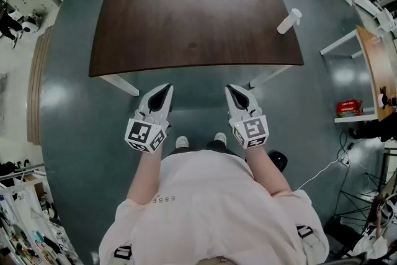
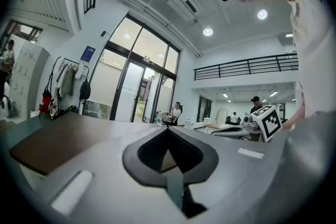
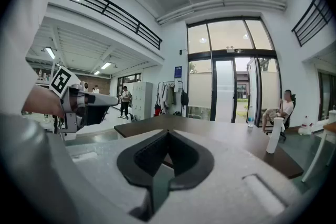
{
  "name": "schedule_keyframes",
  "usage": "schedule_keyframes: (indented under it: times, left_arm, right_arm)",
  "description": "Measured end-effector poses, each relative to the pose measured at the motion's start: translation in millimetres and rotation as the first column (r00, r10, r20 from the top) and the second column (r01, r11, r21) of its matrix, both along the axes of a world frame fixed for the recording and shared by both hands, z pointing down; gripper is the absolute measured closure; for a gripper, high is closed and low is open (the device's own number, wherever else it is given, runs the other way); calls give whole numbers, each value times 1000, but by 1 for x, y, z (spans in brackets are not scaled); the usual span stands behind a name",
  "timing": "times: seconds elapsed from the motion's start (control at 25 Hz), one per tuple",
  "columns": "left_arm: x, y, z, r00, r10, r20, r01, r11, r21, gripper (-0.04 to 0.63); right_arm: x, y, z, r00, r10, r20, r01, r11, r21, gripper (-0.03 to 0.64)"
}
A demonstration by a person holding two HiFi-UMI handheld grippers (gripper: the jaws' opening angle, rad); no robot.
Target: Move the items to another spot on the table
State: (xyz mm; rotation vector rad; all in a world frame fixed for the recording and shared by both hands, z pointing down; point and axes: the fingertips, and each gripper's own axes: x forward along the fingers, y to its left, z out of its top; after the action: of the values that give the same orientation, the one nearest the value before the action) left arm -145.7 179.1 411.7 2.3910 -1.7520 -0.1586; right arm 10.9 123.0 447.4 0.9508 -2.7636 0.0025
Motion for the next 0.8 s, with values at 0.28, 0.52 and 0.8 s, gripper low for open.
schedule_keyframes:
  times: [0.28,0.52,0.8]
  left_arm:
    - [-2,4,3,1000,3,0,-3,1000,-8,580]
    - [-2,4,3,1000,5,-2,-5,1000,-4,580]
    - [-12,6,8,1000,6,-7,-6,1000,-18,580]
  right_arm:
    - [-3,5,3,1000,1,-2,-1,1000,-3,624]
    - [0,2,0,999,32,31,-31,999,-4,624]
    - [-2,2,4,998,58,23,-57,998,-21,624]
